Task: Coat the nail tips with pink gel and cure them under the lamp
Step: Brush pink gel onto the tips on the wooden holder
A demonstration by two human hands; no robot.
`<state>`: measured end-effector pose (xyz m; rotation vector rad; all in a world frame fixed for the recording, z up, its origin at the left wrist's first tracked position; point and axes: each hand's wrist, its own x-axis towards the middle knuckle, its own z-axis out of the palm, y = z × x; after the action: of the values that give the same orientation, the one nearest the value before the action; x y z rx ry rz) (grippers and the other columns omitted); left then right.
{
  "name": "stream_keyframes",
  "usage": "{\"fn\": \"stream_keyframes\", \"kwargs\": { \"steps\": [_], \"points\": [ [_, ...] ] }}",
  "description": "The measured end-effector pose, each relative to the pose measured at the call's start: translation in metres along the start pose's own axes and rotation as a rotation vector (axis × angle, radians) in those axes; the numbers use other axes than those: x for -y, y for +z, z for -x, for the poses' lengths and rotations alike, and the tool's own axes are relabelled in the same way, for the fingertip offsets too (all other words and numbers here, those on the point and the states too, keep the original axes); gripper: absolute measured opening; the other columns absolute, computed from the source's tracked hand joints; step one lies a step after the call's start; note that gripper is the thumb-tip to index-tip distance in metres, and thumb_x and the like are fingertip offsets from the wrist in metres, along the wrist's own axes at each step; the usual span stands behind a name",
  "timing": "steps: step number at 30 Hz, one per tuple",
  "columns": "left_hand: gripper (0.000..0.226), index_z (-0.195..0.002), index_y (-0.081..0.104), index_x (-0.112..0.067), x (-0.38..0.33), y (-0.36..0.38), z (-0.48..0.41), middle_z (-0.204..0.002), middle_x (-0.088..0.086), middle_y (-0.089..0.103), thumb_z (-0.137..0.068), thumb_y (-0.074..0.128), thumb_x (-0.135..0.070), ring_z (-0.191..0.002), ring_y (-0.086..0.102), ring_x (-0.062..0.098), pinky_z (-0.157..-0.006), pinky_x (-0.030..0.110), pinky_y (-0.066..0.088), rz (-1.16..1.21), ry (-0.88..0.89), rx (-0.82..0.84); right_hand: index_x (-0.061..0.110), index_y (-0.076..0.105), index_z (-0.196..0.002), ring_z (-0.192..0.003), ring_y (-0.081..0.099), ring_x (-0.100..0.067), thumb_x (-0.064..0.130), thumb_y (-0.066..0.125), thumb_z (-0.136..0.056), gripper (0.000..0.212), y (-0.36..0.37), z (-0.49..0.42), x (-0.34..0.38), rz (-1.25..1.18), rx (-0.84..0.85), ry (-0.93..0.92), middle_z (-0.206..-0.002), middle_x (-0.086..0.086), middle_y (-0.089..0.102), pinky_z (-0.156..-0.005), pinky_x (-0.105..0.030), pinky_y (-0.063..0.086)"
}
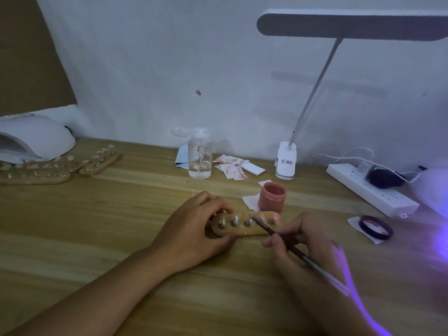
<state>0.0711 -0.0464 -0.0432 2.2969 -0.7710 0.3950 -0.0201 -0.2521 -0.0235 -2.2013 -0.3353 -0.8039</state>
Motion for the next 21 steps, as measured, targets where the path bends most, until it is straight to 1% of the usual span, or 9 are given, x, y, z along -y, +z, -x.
{"fn": "stream_keyframes", "kwargs": {
  "steps": [3, 5, 6, 9, 12, 15, 16, 19, 21],
  "points": [
    [0.039, -0.108, 0.062, -0.040, 0.0005, 0.0001, -0.0001, -0.101, -0.023, 0.051, -0.072, 0.071, -0.054, -0.092, 0.054, -0.002, -0.077, 0.024, 0.049, -0.009, 0.006, -0.005, 0.032, 0.053, -0.083, -0.077, 0.067, 0.008, 0.018, 0.071, -0.081, 0.023, 0.0003, 0.0001, -0.0012, -0.014, -0.009, -0.015, -0.078, 0.023, 0.070, -0.063, -0.007, 0.049],
    [0.039, -0.108, 0.062, -0.040, 0.0005, 0.0007, -0.0001, -0.102, -0.023, 0.052, -0.073, 0.073, -0.052, -0.093, 0.054, -0.003, -0.078, 0.021, 0.048, -0.010, 0.002, -0.009, 0.032, 0.053, -0.084, -0.076, 0.067, 0.005, 0.016, 0.073, -0.080, 0.026, 0.0003, 0.0008, -0.0012, -0.007, -0.014, -0.007, -0.077, 0.019, 0.071, -0.063, -0.009, 0.050],
    [0.038, -0.108, 0.062, -0.041, 0.0003, 0.0010, 0.0000, -0.102, -0.023, 0.052, -0.073, 0.073, -0.051, -0.093, 0.054, -0.003, -0.078, 0.021, 0.048, -0.009, 0.000, -0.010, 0.032, 0.053, -0.084, -0.076, 0.067, 0.004, 0.018, 0.073, -0.079, 0.025, 0.0003, 0.0011, -0.0007, -0.005, -0.014, 0.003, -0.076, 0.017, 0.071, -0.063, -0.010, 0.050],
    [0.038, -0.108, 0.062, -0.040, 0.0001, 0.0013, 0.0001, -0.102, -0.022, 0.052, -0.073, 0.074, -0.050, -0.093, 0.055, -0.003, -0.079, 0.021, 0.049, -0.009, 0.003, -0.009, 0.035, 0.052, -0.082, -0.076, 0.067, 0.003, 0.021, 0.071, -0.078, 0.023, 0.0002, 0.0025, -0.0012, -0.013, -0.025, 0.018, -0.075, 0.015, 0.070, -0.063, -0.008, 0.049],
    [0.038, -0.108, 0.062, -0.040, 0.0003, 0.0009, -0.0001, -0.102, -0.022, 0.052, -0.073, 0.074, -0.051, -0.093, 0.054, -0.003, -0.079, 0.020, 0.049, -0.014, 0.002, -0.007, 0.035, 0.052, -0.081, -0.076, 0.067, 0.001, 0.021, 0.072, -0.075, 0.024, -0.0005, 0.0030, -0.0026, -0.009, -0.016, 0.052, -0.075, 0.013, 0.070, -0.065, -0.014, 0.052],
    [0.038, -0.107, 0.062, -0.042, 0.0003, 0.0008, 0.0001, -0.103, -0.022, 0.052, -0.072, 0.073, -0.053, -0.094, 0.055, -0.002, -0.079, 0.020, 0.048, -0.013, -0.002, -0.003, 0.030, 0.053, -0.081, -0.072, 0.067, -0.003, 0.015, 0.072, -0.075, 0.025, -0.0002, 0.0035, -0.0020, -0.019, -0.014, 0.055, -0.073, 0.012, 0.068, -0.064, -0.021, 0.055],
    [0.038, -0.107, 0.062, -0.042, 0.0003, 0.0008, -0.0002, -0.102, -0.022, 0.053, -0.072, 0.072, -0.053, -0.094, 0.055, -0.001, -0.079, 0.020, 0.048, -0.012, -0.005, -0.005, 0.031, 0.053, -0.083, -0.070, 0.067, -0.003, 0.014, 0.072, -0.077, 0.027, -0.0004, 0.0035, -0.0008, -0.026, -0.028, 0.046, -0.075, 0.012, 0.068, -0.063, -0.019, 0.055],
    [0.039, -0.109, 0.063, -0.041, 0.0008, 0.0007, -0.0009, -0.103, -0.022, 0.054, -0.073, 0.076, -0.048, -0.095, 0.055, -0.002, -0.081, 0.020, 0.048, -0.007, -0.022, -0.012, 0.031, 0.052, -0.087, -0.068, 0.066, 0.001, 0.004, 0.072, -0.080, 0.035, -0.0023, 0.0043, 0.0001, -0.040, -0.093, 0.016, -0.079, 0.014, 0.068, -0.060, -0.007, 0.049],
    [0.040, -0.111, 0.064, -0.041, 0.0006, 0.0005, -0.0010, -0.104, -0.022, 0.054, -0.074, 0.078, -0.045, -0.095, 0.054, -0.002, -0.082, 0.021, 0.049, -0.009, -0.026, -0.017, 0.029, 0.054, -0.086, -0.073, 0.066, 0.002, 0.001, 0.075, -0.076, 0.037, -0.0025, 0.0048, 0.0005, -0.054, -0.078, 0.032, -0.082, 0.015, 0.068, -0.063, -0.006, 0.048]
  ]
}}
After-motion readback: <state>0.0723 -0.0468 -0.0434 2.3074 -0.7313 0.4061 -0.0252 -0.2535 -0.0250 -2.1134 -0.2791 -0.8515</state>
